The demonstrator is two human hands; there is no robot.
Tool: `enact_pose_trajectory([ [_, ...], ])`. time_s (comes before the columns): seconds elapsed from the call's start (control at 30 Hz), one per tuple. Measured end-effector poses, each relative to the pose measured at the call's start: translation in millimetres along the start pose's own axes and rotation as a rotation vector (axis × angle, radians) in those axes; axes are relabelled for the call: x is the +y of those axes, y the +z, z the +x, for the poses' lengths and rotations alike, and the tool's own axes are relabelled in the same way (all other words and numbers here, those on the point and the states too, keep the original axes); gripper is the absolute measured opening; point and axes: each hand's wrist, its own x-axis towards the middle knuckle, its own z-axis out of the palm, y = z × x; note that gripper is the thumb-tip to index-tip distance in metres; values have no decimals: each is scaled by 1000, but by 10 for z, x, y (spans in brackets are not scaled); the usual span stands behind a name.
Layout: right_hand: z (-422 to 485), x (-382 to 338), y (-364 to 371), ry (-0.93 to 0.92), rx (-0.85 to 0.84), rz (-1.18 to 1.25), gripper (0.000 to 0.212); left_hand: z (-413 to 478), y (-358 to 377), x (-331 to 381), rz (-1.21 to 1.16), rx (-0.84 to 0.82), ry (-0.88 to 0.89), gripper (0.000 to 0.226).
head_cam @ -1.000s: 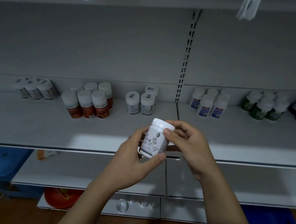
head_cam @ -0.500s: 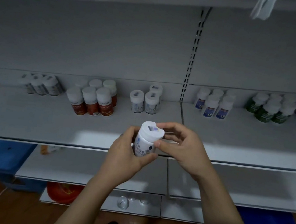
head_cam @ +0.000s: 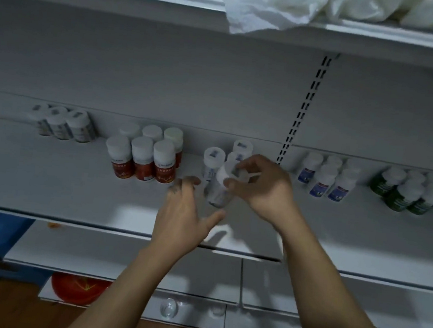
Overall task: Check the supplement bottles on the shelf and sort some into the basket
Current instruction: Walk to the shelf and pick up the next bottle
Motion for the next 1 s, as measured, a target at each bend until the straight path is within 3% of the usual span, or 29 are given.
enact_pose_trajectory([
  [0.17,779,-261,-73,-83,66,-73,20,394,-172,-234,81,-6,50,69],
  [0.3,1327,-268,184,-71,77,-220,23,676,-253,-311,130,-197,7,55],
  [0.43,1558,-154,454,-51,51,-261,21,800,-278,-349,129,-281,42,51],
  [0.73,1621,83,724,114,-61,-556,20,823,-163,-535,30,-245,100,38],
  [0.87,1640,83,788,187,-77,-524,4,882,-159,-553,9,-241,119,32],
  [1.0,1634,157,777,185,-48,-518,7,953,-130,-568,9,-235,141,29],
])
